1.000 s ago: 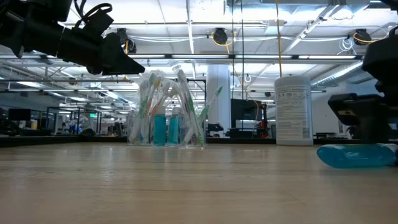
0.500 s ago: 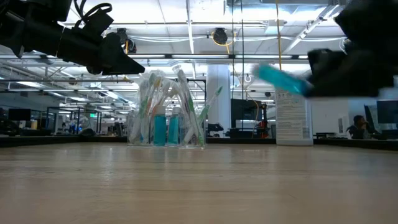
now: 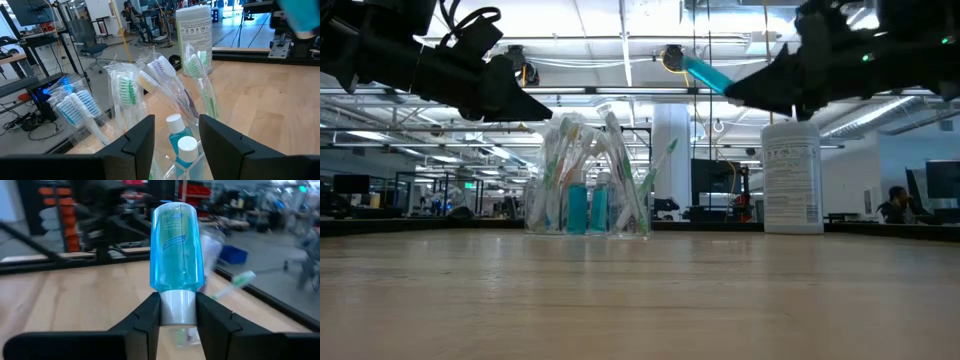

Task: Pick & Place toothbrushing station
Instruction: Put the blue mouthwash into the transparent organizer

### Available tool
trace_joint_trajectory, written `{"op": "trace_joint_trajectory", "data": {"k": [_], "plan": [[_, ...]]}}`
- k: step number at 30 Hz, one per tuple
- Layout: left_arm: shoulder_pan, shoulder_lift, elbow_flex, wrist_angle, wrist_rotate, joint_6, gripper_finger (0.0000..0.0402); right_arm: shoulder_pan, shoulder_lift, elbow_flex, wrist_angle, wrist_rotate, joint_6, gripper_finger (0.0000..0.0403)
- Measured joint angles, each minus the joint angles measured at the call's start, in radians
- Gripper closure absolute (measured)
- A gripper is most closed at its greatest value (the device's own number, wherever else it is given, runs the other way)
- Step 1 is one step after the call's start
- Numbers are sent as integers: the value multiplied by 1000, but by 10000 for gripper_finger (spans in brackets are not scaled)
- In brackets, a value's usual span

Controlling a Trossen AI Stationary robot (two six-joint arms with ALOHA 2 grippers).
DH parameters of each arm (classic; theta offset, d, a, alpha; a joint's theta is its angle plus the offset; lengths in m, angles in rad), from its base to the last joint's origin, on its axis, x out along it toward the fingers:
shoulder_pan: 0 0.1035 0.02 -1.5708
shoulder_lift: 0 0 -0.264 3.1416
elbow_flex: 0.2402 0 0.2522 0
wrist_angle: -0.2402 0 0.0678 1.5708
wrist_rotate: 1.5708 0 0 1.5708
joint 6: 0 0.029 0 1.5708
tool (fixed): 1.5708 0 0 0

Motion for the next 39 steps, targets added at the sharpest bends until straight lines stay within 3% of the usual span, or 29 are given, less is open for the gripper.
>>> {"op": "trace_joint_trajectory", "data": {"k": [3,10,13,15,19,23,26,28,35,39], "plan": [[0,0,0,0,0,0,245,-71,0,0,13,-55,7,308],[4,0,0,0,0,0,245,-184,6,64,45,-411,-12,310],[16,0,0,-1,0,0,245,-192,6,179,-90,-562,-51,311],[22,0,0,-1,0,-5,245,-181,5,283,-282,-574,-117,311],[28,0,0,-7,0,-21,245,-165,29,525,-743,-432,-329,311],[28,0,0,-10,0,-20,245,-167,133,720,-994,-347,-535,312],[29,0,0,-9,-2,-21,245,-159,250,827,-1045,-327,-783,312],[29,0,0,-7,-9,-23,245,-155,334,880,-1042,-254,-971,312],[31,0,0,12,-64,8,245,-156,538,919,-993,195,-1430,312],[35,0,0,9,-55,8,245,-153,566,919,-940,213,-1587,312]]}}
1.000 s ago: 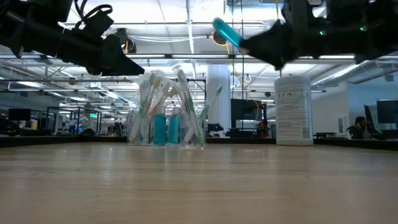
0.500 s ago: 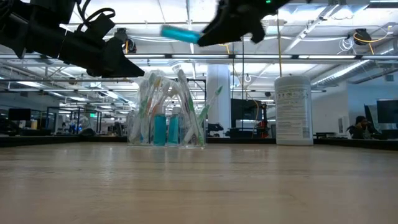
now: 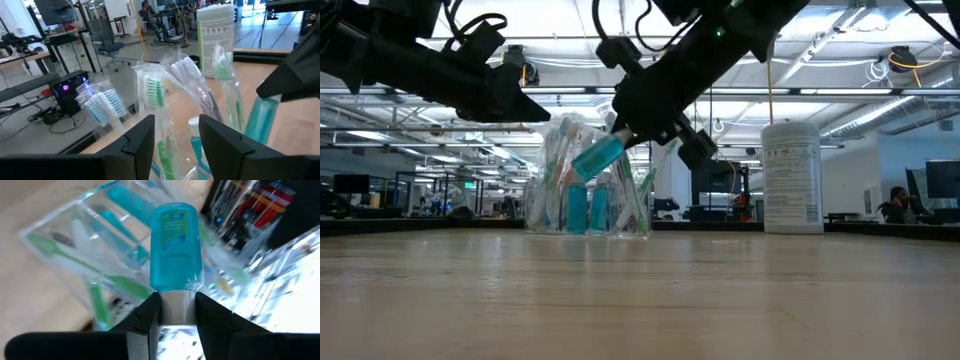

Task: Pick & Place toothbrushing station
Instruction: Put the blue mouthwash into the transparent organizer

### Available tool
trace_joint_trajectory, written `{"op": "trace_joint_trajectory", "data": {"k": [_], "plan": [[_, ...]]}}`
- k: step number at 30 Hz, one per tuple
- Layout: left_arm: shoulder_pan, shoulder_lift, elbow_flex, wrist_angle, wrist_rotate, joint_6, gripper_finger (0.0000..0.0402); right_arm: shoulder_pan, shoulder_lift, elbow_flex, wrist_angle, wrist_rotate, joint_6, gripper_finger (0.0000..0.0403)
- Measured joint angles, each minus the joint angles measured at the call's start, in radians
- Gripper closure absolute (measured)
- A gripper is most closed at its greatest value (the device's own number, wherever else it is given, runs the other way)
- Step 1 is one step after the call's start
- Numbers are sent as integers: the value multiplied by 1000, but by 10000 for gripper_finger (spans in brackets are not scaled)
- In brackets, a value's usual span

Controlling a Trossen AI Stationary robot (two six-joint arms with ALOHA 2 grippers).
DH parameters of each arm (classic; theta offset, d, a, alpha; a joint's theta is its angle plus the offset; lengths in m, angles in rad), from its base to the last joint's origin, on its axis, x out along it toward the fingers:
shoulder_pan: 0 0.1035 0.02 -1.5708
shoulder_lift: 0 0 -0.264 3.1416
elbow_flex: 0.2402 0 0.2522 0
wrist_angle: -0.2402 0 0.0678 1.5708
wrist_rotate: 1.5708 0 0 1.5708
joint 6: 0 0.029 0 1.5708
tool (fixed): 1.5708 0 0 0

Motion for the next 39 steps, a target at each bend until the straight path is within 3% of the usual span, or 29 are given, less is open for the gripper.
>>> {"op": "trace_joint_trajectory", "data": {"k": [9,19,24,29,35,39], "plan": [[0,0,0,3,1,-4,245,-29,-2,0,57,99,-205,311],[0,0,0,7,2,-1,245,-69,-2,0,39,25,-272,311],[0,0,0,9,3,-1,245,-69,-2,0,-26,-91,-308,311],[0,0,0,10,4,0,245,-72,-2,0,-21,-105,-365,310],[0,0,0,10,4,0,245,-74,-2,0,-8,-115,-363,282],[0,0,0,10,4,0,245,-75,-2,0,-4,-188,-322,262]]}}
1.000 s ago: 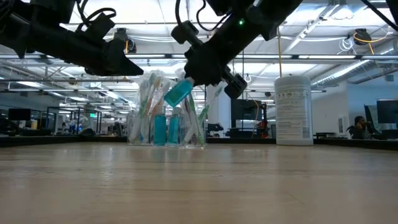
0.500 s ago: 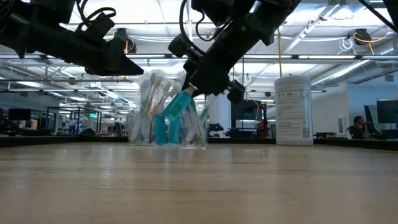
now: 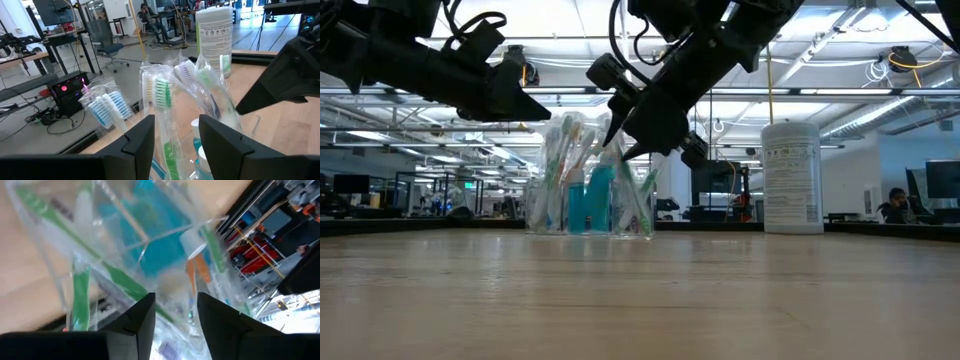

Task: Pick & Place toothbrushing station
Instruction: Put the blue mouthwash into the transparent organizer, then put the orange toothbrush into the transparent organizer

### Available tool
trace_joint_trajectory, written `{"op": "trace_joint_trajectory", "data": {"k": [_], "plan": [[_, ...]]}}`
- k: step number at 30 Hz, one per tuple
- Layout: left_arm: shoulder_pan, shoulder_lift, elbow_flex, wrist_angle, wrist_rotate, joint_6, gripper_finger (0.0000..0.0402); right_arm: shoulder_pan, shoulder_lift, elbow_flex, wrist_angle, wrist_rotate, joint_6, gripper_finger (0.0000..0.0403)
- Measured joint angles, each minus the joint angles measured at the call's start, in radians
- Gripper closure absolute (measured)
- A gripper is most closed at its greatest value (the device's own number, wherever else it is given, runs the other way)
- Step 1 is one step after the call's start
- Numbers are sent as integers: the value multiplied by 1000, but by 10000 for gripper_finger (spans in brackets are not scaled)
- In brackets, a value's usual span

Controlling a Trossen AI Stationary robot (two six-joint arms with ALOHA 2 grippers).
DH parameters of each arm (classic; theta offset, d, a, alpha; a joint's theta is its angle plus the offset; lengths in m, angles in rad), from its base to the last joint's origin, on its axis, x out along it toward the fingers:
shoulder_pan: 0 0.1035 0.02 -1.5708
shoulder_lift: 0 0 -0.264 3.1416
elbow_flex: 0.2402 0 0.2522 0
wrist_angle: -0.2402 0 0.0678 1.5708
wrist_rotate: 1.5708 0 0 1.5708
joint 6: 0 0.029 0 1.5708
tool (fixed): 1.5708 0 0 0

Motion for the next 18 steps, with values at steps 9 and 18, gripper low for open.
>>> {"op": "trace_joint_trajectory", "data": {"k": [9,18], "plan": [[0,0,0,0,0,1,245,0,0,0,8,-27,55,252],[0,0,0,0,0,2,245,56,0,0,8,170,378,256]]}}
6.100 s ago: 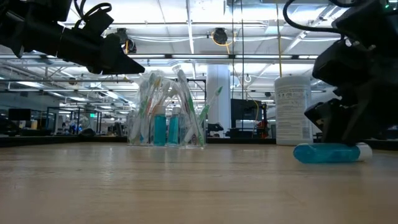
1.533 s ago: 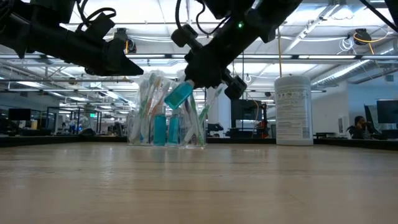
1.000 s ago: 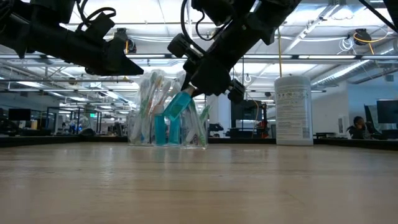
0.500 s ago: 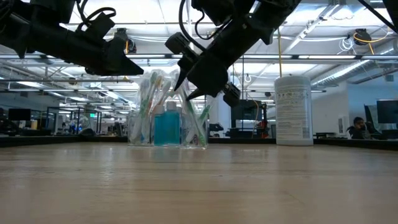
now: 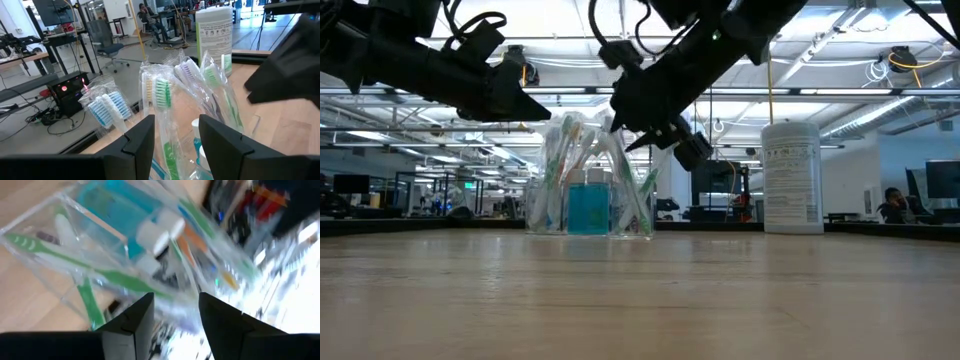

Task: Pick & Place toothbrushing station
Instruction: Put the orange toothbrush into the transparent organizer

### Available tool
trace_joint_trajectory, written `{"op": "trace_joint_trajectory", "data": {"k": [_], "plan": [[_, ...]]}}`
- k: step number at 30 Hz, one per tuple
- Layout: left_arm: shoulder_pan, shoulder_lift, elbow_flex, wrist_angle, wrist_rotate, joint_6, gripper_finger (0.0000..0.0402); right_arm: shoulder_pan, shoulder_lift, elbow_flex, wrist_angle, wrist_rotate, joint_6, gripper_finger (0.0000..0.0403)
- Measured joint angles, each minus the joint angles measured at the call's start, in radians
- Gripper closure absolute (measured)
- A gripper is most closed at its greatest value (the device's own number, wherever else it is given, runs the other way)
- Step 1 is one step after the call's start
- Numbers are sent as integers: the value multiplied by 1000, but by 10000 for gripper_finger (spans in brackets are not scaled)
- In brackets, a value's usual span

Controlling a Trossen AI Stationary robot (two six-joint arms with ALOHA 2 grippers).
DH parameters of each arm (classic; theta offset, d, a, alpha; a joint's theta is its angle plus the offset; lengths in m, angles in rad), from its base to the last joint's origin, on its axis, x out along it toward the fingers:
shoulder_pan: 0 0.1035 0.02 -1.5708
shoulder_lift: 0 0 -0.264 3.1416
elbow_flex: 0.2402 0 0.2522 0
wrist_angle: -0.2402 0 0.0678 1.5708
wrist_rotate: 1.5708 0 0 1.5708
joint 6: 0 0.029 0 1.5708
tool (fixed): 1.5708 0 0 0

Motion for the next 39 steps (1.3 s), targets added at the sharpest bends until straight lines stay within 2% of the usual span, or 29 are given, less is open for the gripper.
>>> {"op": "trace_joint_trajectory", "data": {"k": [7,11,13,17,20,22,23,28,32,34,37,39], "plan": [[0,0,0,0,0,0,245,105,-7,0,-5,321,231,259],[0,0,0,0,0,0,245,168,-10,0,-4,434,321,259],[0,0,0,0,0,-1,245,200,-13,-1,-10,462,354,259],[0,0,0,0,0,-6,245,246,-17,0,-20,460,419,259],[0,0,0,0,0,-12,245,261,-32,-1,-93,442,470,259],[0,0,0,0,2,-13,245,254,-62,0,-191,364,582,259],[0,0,0,0,10,-13,245,243,-84,0,-262,290,667,259],[0,0,0,0,58,-13,245,140,-195,0,-620,-232,1146,259],[0,0,0,0,53,-10,245,90,-263,0,-834,-443,1611,259],[0,0,0,0,52,-9,245,87,-294,0,-961,-605,1832,259],[0,0,0,1,52,-10,245,118,-331,-18,-1078,-830,2093,259],[0,0,0,3,52,-17,245,156,-362,-57,-1087,-902,2220,259]]}}
